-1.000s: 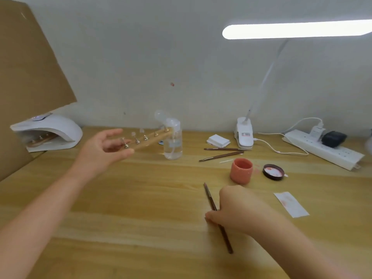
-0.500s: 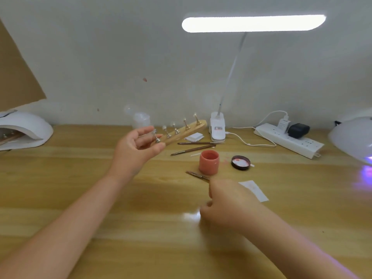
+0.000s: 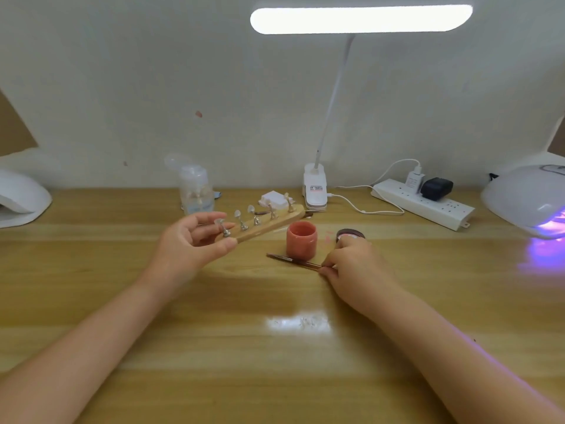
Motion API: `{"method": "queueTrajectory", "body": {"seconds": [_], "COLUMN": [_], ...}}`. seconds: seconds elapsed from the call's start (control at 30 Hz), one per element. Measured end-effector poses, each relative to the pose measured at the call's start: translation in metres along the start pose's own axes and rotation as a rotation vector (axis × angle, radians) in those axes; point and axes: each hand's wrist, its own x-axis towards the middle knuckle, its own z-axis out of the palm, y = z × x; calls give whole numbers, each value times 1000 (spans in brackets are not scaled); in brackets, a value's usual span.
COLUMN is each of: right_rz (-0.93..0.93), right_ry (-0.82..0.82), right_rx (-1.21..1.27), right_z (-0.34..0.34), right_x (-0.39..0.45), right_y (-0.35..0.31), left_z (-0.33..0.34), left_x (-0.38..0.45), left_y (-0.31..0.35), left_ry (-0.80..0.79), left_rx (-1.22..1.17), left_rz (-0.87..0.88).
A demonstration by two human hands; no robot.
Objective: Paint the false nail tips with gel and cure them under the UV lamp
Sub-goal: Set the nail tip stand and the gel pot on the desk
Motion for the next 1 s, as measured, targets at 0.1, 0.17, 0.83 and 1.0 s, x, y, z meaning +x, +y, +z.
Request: {"method": "queueTrajectory", "body": {"seconds": [0.1, 0.17, 0.83, 1.0], "right_rz": [-54, -64, 115, 60], "right_ry": [13, 30, 156, 185], "right_rx": [76, 173, 843, 820], "right_z": [-2, -8, -17, -16], "right_x": [2, 5, 4, -11], "right_y": [4, 8, 3, -22], "left_z": [5, 11, 36, 46], "left_x": [-10, -16, -33, -45], "left_y": [5, 9, -1, 23], "left_ry": [-201, -304, -167, 11], "left_rx": [89, 151, 831, 806], "left_rz": [-19, -17, 105, 426]}}
